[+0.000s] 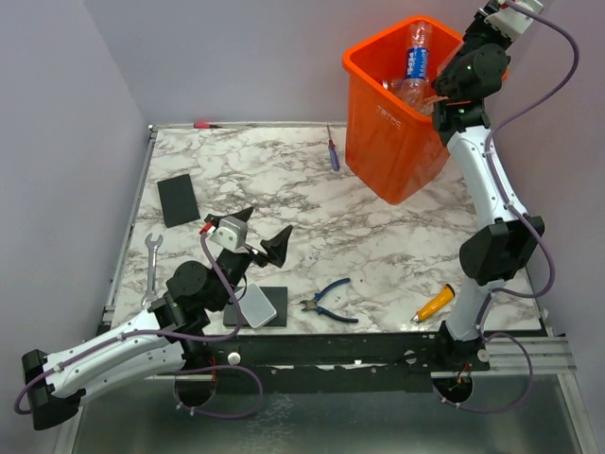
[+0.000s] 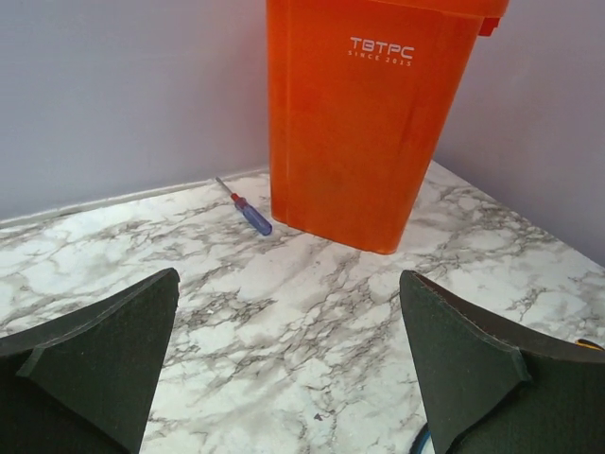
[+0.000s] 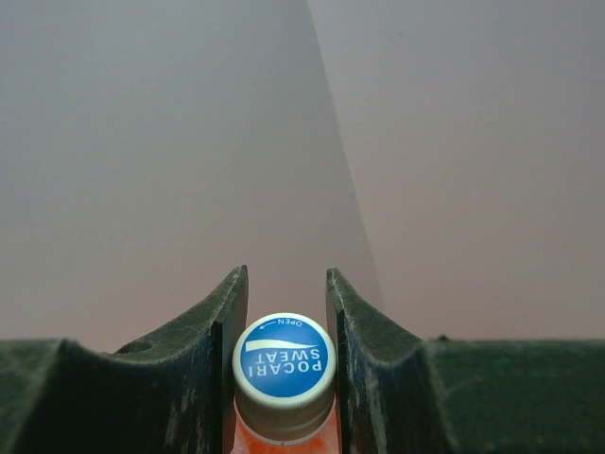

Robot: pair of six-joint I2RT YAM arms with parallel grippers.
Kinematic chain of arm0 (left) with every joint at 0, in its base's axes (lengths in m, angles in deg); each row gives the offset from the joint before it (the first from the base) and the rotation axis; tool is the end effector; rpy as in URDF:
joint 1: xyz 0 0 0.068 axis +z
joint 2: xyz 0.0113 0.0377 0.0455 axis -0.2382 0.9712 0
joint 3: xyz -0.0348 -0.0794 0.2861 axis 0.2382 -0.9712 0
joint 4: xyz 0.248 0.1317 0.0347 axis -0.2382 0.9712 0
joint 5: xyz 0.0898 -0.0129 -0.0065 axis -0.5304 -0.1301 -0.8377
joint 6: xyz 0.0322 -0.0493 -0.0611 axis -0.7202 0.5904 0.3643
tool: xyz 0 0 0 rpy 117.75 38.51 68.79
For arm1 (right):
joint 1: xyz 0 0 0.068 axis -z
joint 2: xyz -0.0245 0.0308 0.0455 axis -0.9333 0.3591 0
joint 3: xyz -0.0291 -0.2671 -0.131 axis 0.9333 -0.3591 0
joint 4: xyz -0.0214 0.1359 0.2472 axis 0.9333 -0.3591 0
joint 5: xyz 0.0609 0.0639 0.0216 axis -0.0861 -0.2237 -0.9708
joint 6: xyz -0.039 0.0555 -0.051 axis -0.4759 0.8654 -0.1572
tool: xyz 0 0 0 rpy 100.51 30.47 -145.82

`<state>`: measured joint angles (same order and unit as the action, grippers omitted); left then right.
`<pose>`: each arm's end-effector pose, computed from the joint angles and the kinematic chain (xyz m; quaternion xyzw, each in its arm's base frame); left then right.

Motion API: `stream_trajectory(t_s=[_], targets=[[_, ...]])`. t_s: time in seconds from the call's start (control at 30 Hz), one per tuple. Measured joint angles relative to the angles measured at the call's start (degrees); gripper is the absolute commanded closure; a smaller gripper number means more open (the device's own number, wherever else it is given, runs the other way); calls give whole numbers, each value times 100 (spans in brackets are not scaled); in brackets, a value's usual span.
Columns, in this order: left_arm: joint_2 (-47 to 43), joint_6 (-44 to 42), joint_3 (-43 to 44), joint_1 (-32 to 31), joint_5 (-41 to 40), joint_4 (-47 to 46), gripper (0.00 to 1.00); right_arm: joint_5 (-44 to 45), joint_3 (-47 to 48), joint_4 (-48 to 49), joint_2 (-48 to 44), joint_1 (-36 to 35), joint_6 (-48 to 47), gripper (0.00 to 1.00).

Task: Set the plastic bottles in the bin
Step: Place the plastic bottle in the trash bin.

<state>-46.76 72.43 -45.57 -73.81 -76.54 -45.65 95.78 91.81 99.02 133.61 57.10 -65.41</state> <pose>0.1219 -0.1404 0.3446 0.1406 0.6130 -0.2407 0.7393 0.4503 0.0391 0.5827 0.2629 0.4424 -0.1938 0.8352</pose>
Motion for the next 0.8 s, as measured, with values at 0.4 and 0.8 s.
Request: stream_trajectory(t_s=[0.4,0.8], targets=[[459,-179,0,0,-166,111,1,-518,695,-1226,992,472,1744,100],[509,-238,0,0,-214,181,1,-2522,544,-2417,968,472,3637,58]])
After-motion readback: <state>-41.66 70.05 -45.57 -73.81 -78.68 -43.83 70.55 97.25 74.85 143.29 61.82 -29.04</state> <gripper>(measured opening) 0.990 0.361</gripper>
